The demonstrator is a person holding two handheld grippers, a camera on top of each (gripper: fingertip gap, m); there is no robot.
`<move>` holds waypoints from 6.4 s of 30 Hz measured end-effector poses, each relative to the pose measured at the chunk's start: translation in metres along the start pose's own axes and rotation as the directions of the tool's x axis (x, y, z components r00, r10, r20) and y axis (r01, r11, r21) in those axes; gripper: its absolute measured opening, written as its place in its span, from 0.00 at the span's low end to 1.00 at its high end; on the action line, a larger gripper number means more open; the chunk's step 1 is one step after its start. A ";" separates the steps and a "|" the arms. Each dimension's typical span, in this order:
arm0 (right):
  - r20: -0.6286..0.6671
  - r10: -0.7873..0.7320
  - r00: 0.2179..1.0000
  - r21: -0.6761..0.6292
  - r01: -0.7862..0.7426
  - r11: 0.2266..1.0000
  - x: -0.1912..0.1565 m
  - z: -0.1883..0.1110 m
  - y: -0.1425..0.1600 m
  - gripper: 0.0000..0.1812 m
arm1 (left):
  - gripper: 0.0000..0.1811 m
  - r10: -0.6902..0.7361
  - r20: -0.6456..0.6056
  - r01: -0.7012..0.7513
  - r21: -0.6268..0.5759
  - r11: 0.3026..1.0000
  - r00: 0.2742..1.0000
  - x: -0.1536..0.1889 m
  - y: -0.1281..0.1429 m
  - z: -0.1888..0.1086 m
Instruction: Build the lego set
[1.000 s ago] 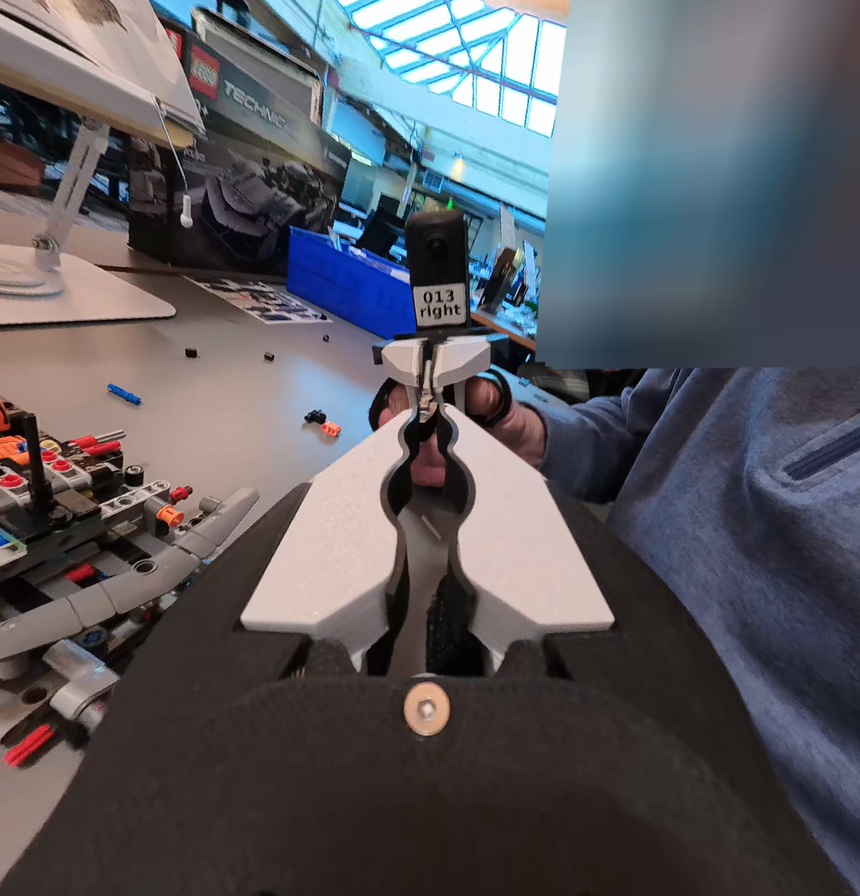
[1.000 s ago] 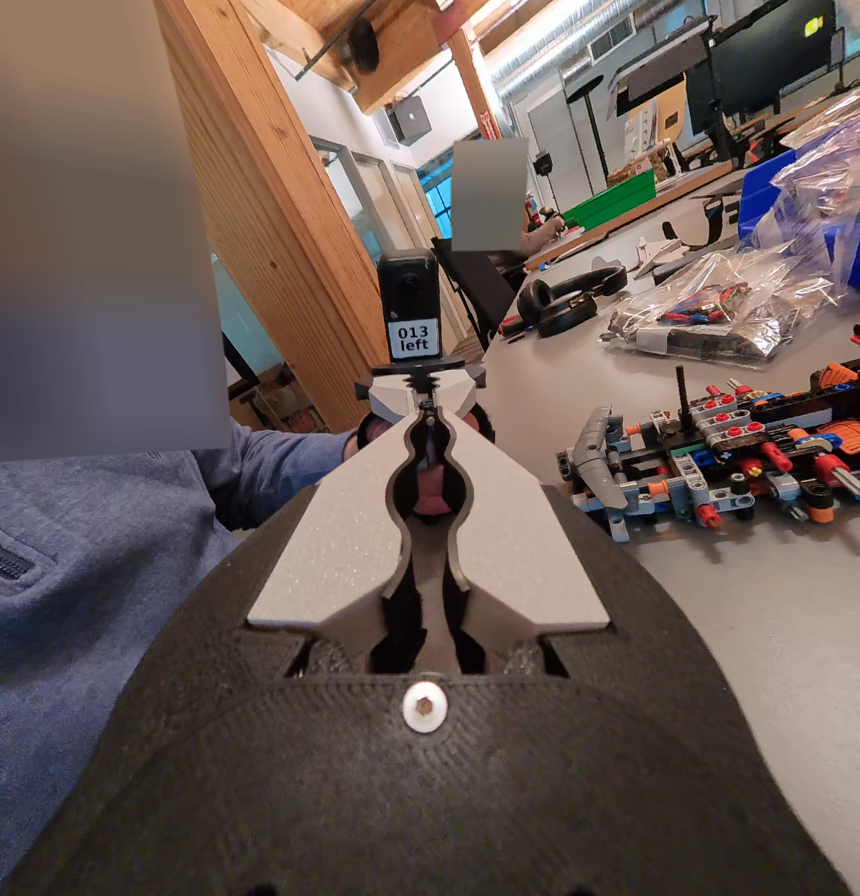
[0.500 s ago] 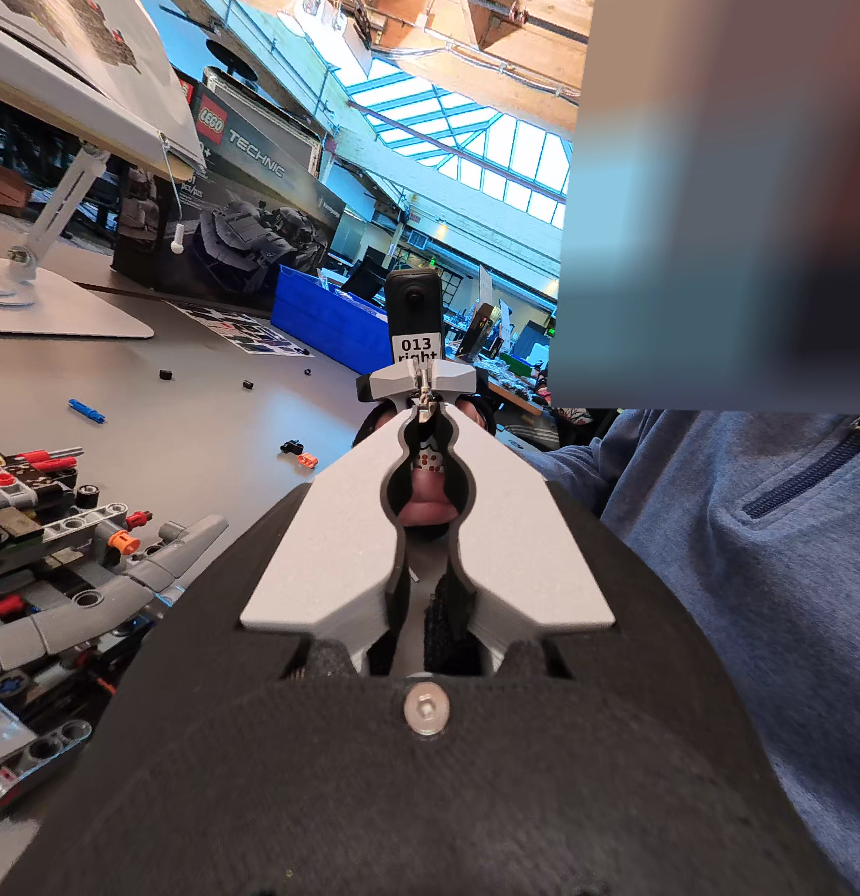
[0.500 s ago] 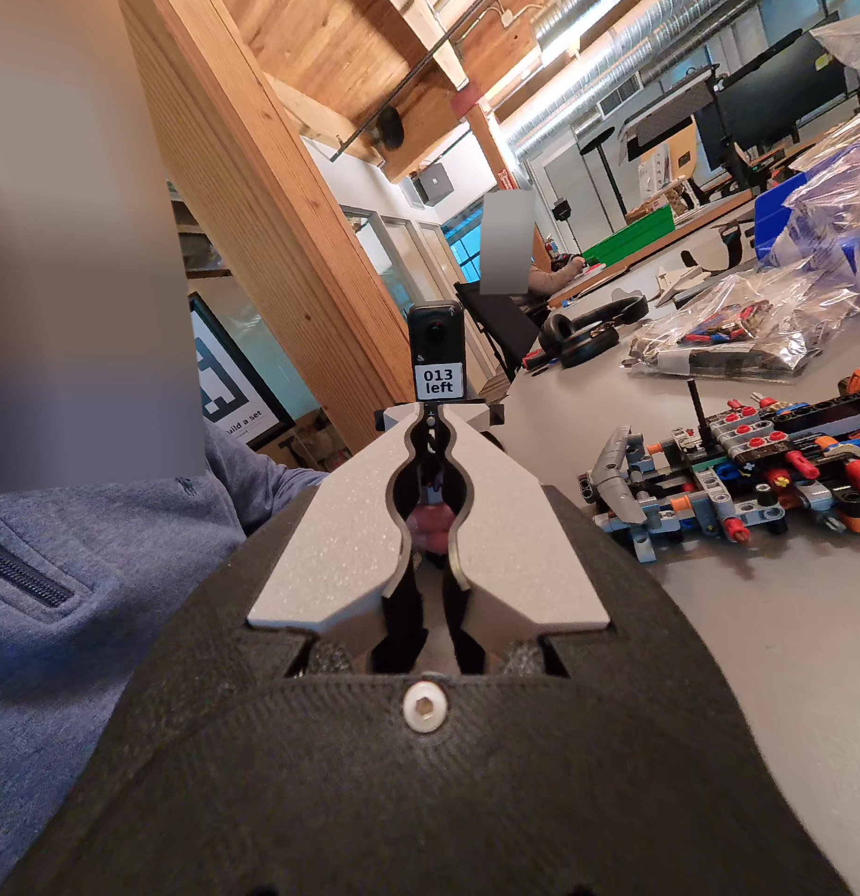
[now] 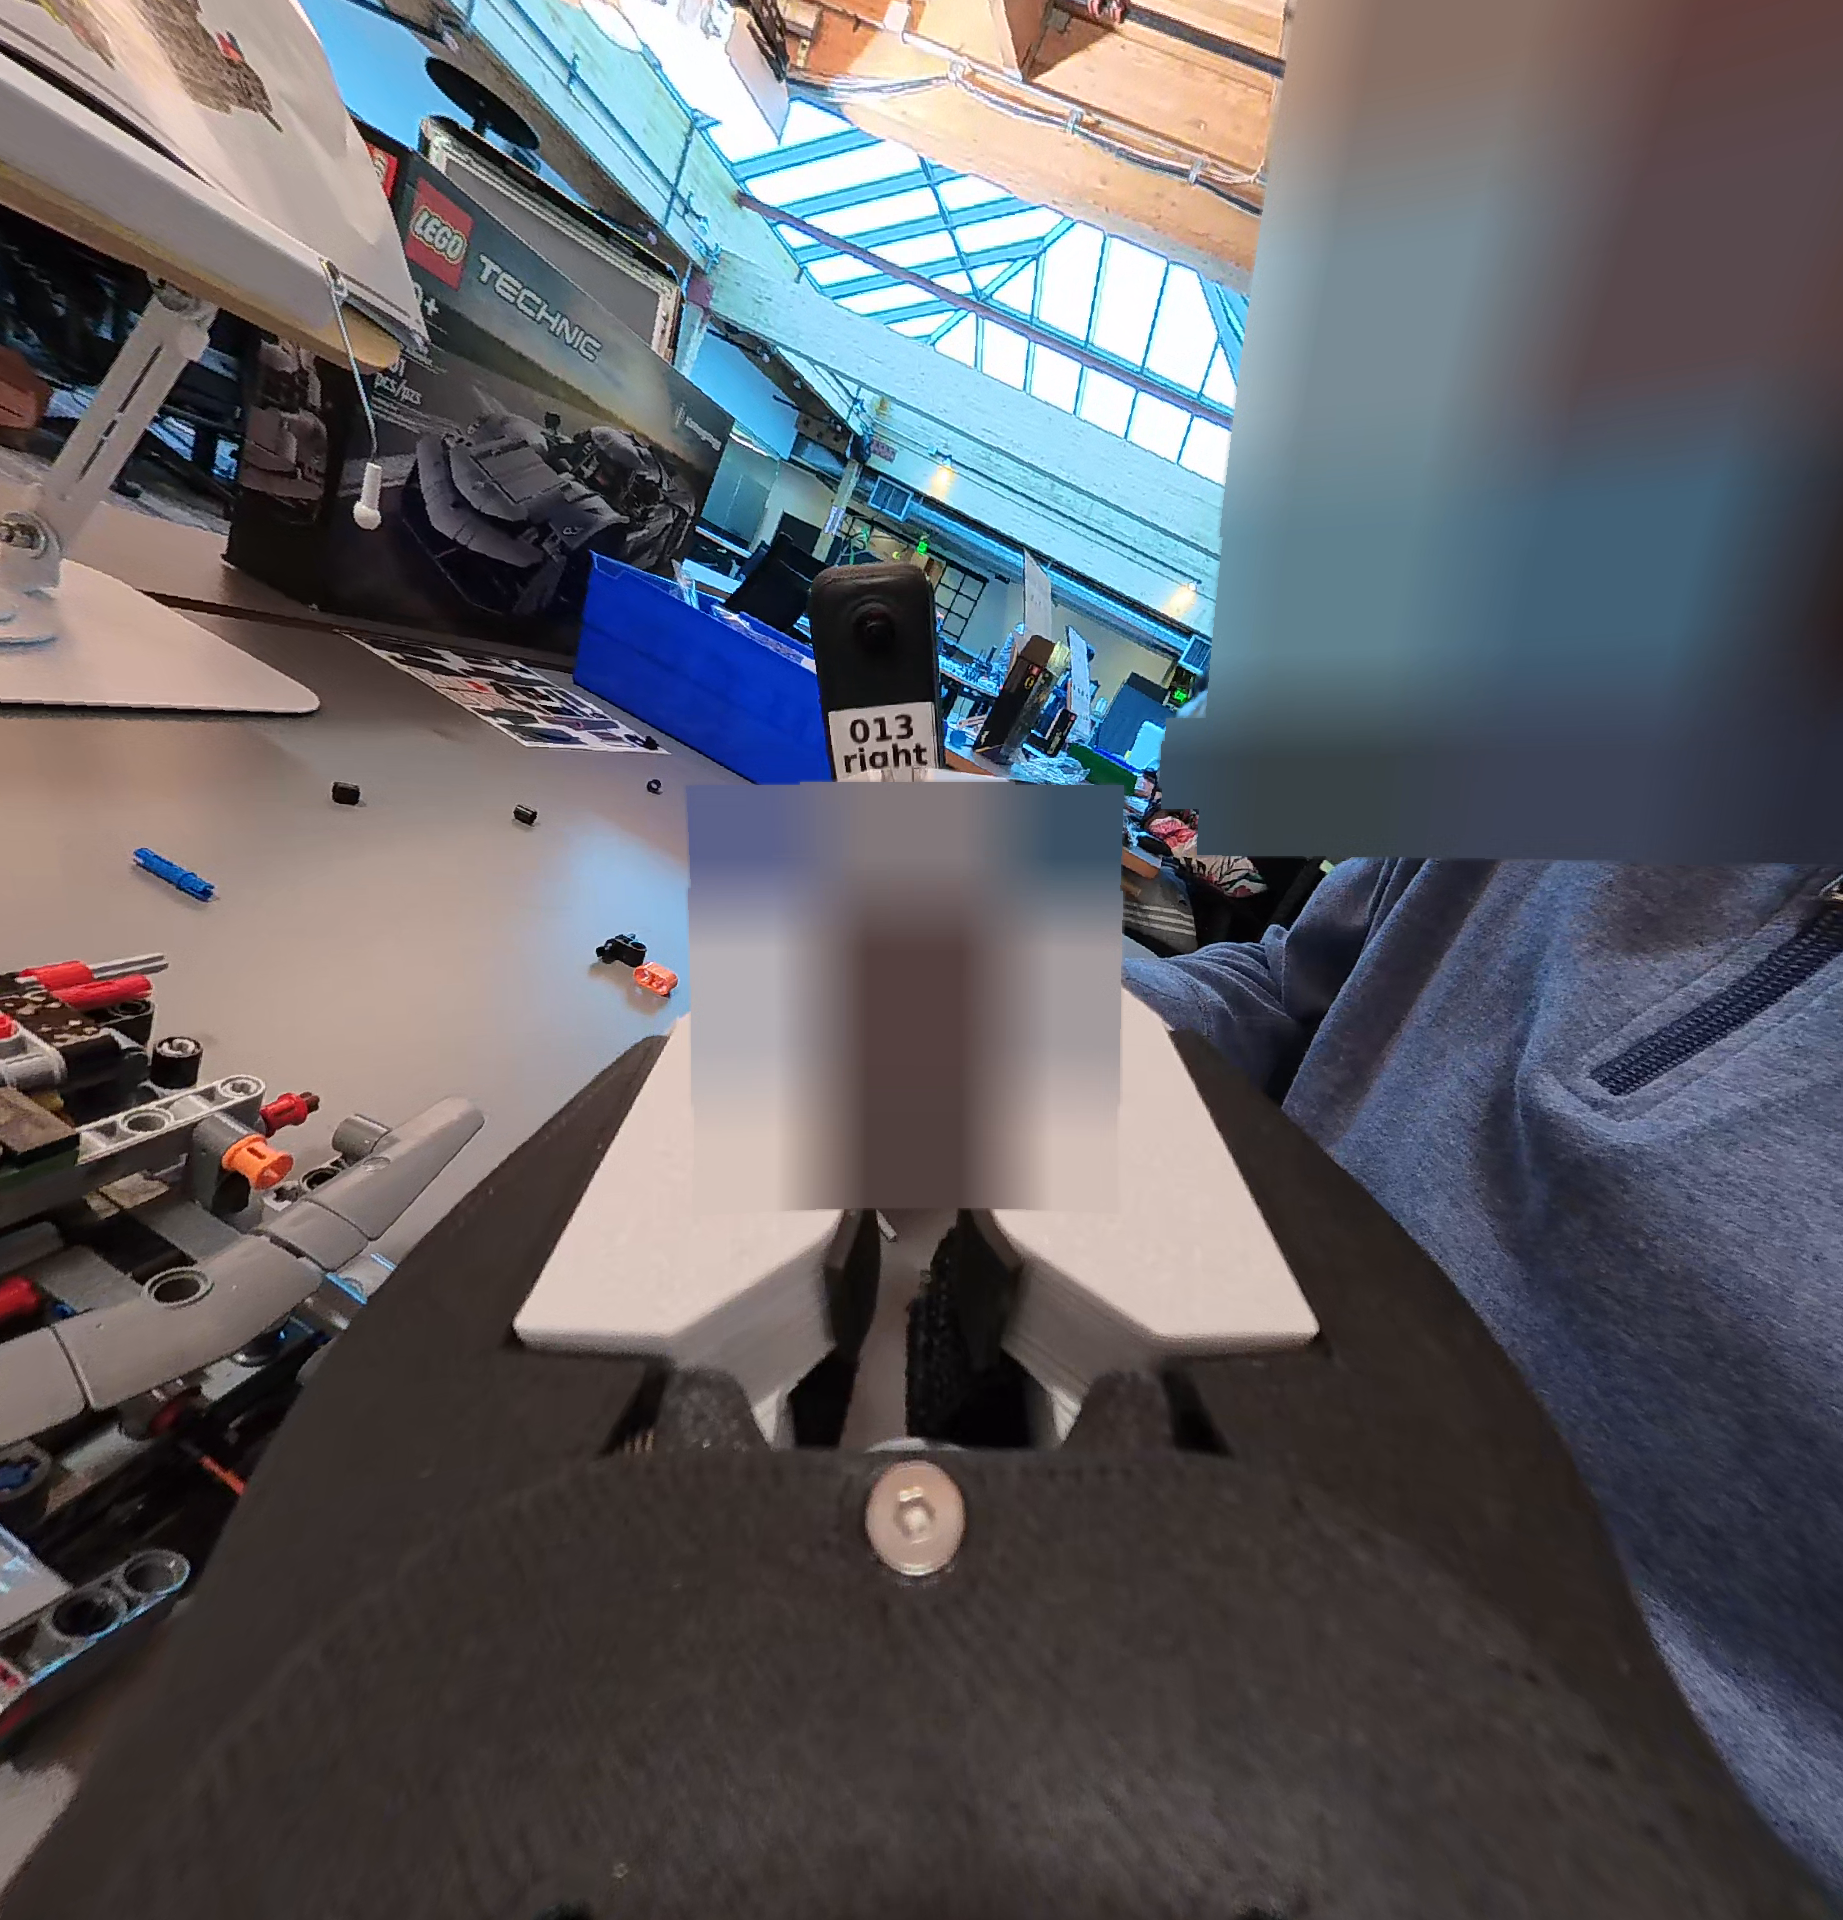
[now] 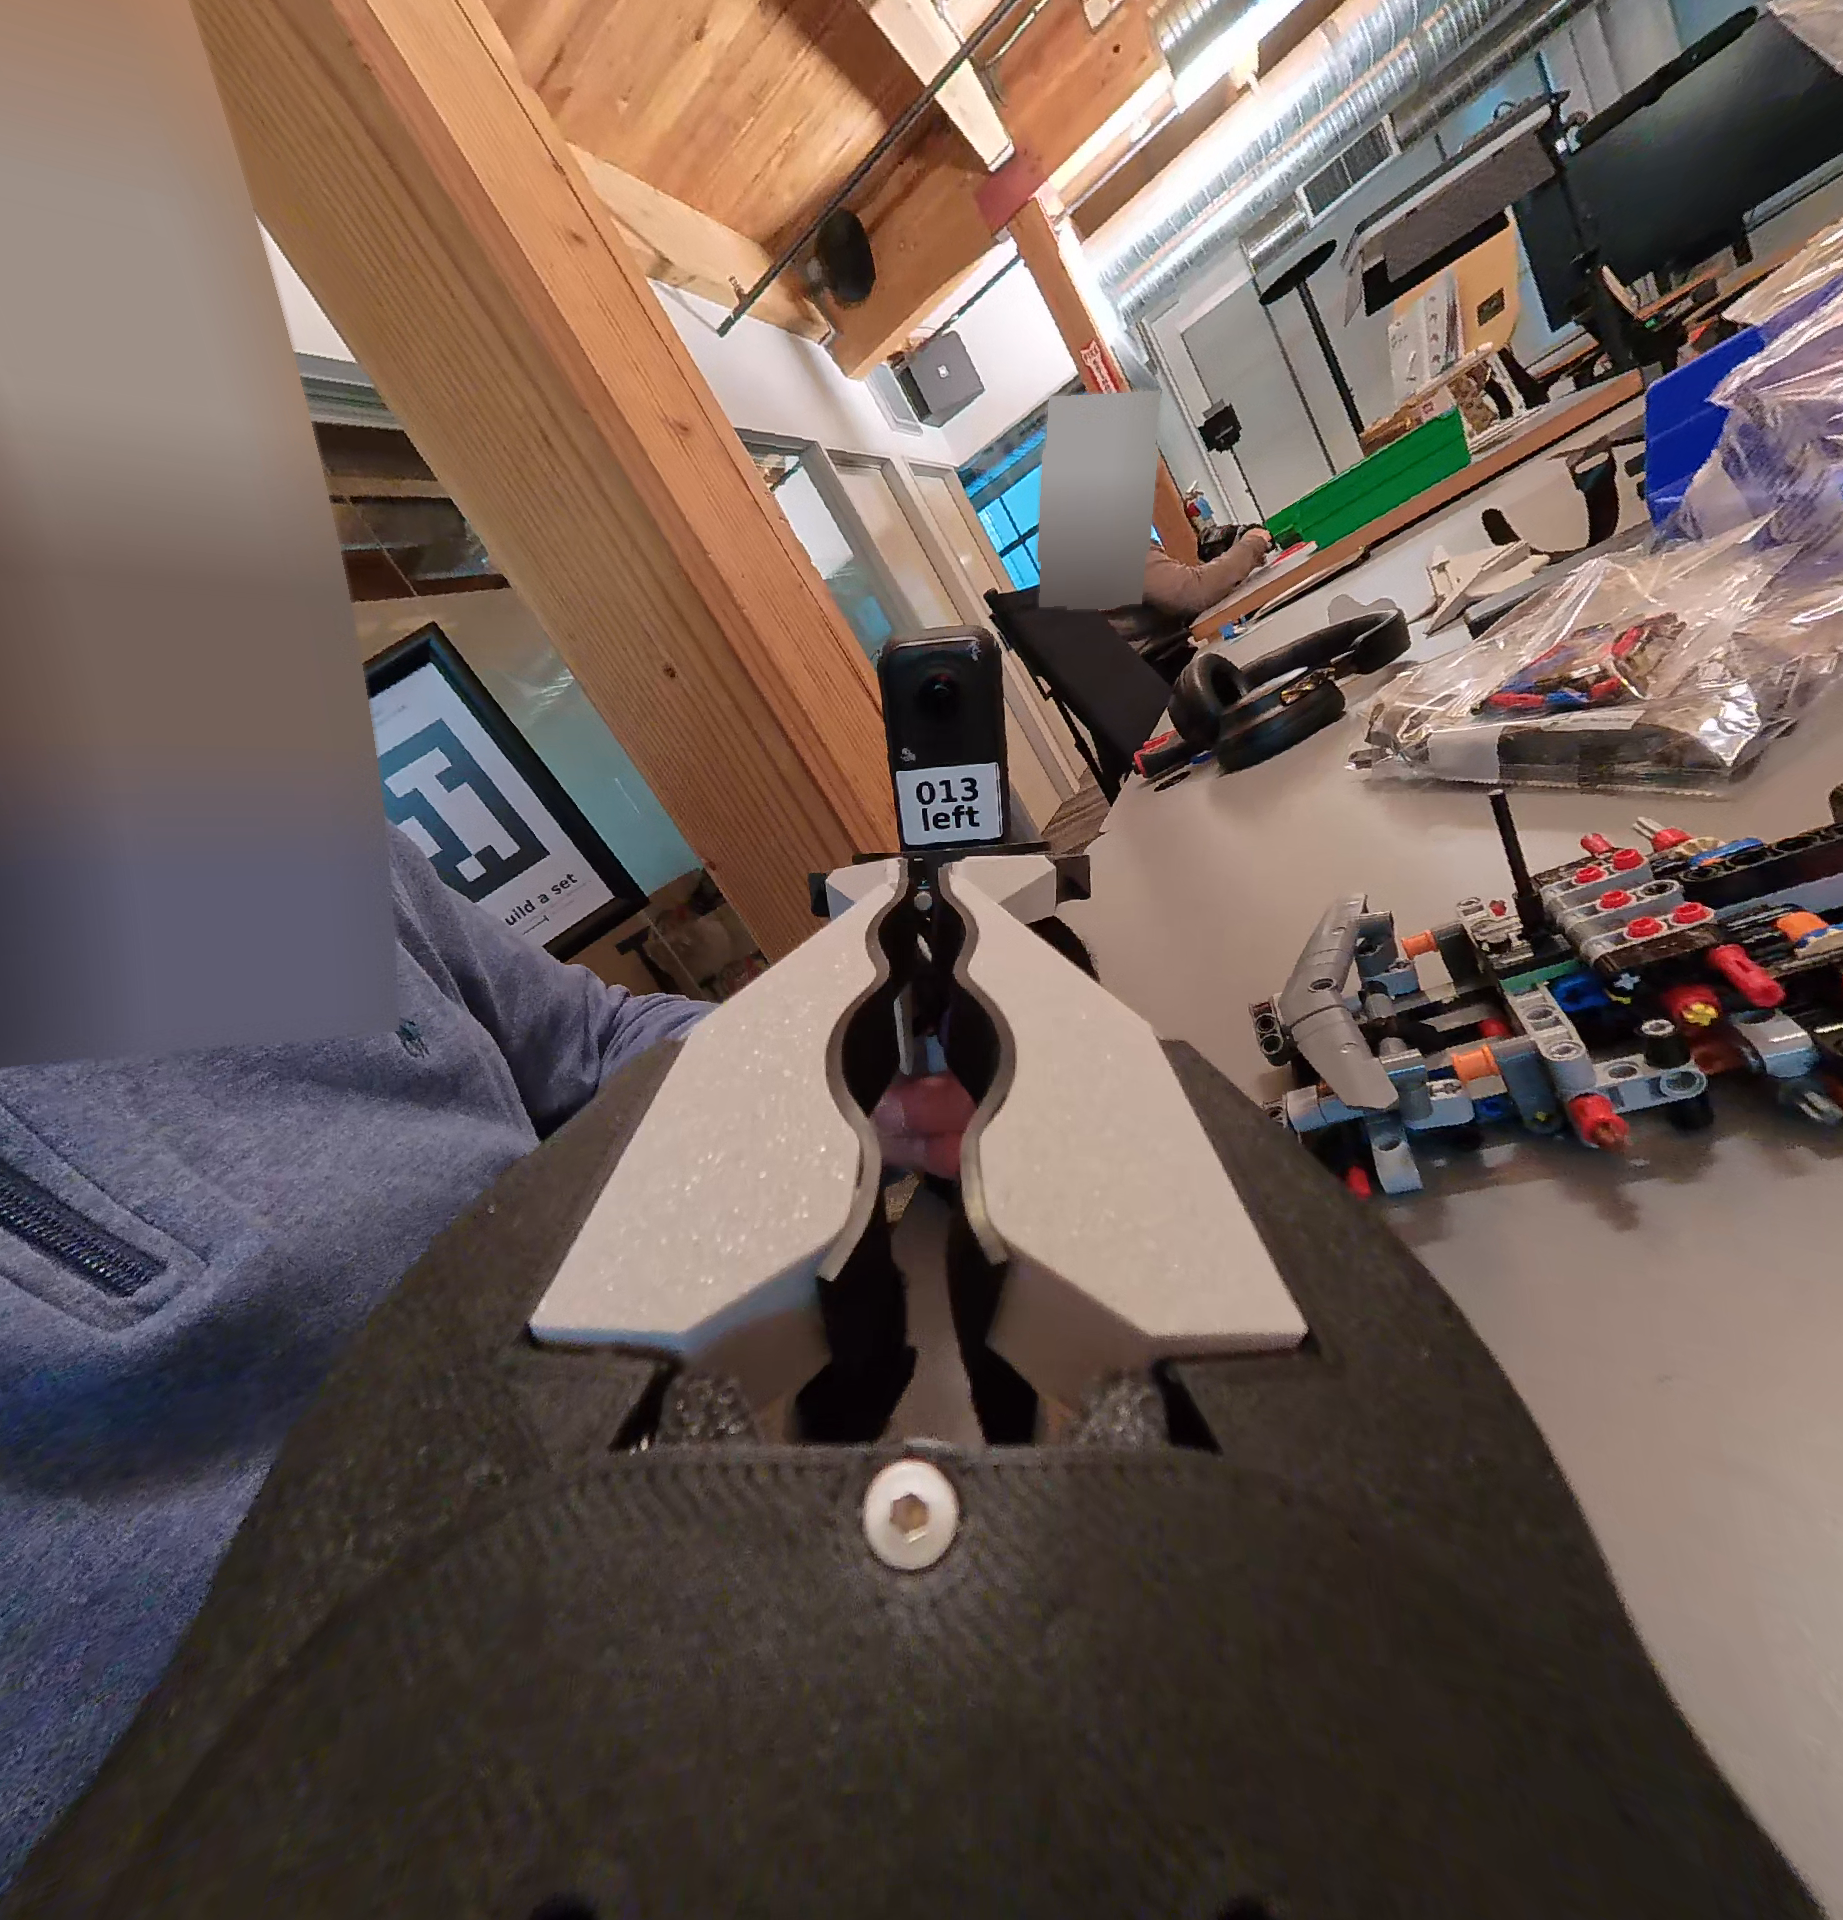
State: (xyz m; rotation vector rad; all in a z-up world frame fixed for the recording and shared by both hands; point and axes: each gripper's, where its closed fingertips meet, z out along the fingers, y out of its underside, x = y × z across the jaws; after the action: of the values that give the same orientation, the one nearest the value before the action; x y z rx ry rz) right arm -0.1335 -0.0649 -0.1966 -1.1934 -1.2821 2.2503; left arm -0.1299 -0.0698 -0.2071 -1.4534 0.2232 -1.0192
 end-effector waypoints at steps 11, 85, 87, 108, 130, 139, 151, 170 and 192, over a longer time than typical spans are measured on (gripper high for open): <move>0.003 -0.023 1.000 -0.018 0.023 1.000 0.000 -0.001 0.000 0.00 | 0.02 0.031 0.011 -0.031 -0.010 0.999 0.999 0.000 0.000 0.002; -0.230 -0.229 0.946 -0.107 0.209 0.972 0.096 0.018 -0.148 0.00 | 0.23 0.334 0.327 -0.287 -0.183 0.940 0.884 -0.141 -0.127 -0.025; -0.250 -0.214 0.944 -0.137 0.184 0.973 0.104 0.012 -0.145 0.00 | 0.22 0.393 0.394 -0.289 -0.298 0.910 0.831 -0.169 -0.119 -0.038; -0.321 -0.142 0.936 -0.486 -0.034 0.873 0.176 0.011 -0.087 0.00 | 0.08 0.414 0.368 -0.165 -0.549 0.819 0.832 -0.230 -0.072 -0.040; -0.272 -0.302 0.914 -0.388 0.183 0.903 0.174 0.032 -0.121 0.00 | 0.02 0.357 0.221 -0.260 -0.372 0.891 0.908 -0.196 -0.095 0.004; -0.205 -0.527 0.825 -0.392 0.424 0.816 0.150 0.031 -0.130 0.08 | 0.01 0.931 0.236 -0.721 -0.590 0.365 0.279 -0.183 -0.124 0.003; -0.061 -0.832 0.551 -0.570 0.666 0.482 0.134 0.034 -0.124 0.04 | 0.01 0.981 0.040 -0.757 -0.642 -0.121 -0.191 -0.162 -0.126 0.013; 0.006 -0.952 0.307 -0.661 0.715 0.227 0.129 0.033 -0.129 0.02 | 0.07 0.991 0.111 -0.816 -0.578 0.008 -0.070 -0.155 -0.133 0.014; -0.177 -0.774 0.607 -0.563 0.583 0.586 0.141 0.034 -0.141 0.06 | 0.01 0.508 0.207 -0.455 -0.255 0.853 0.836 -0.160 -0.124 0.017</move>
State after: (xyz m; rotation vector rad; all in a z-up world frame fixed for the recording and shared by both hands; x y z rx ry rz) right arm -0.2668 0.0782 -0.1454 -0.9474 -1.7450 1.0769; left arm -0.2653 0.0751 -0.1656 -1.5851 0.4805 -0.3860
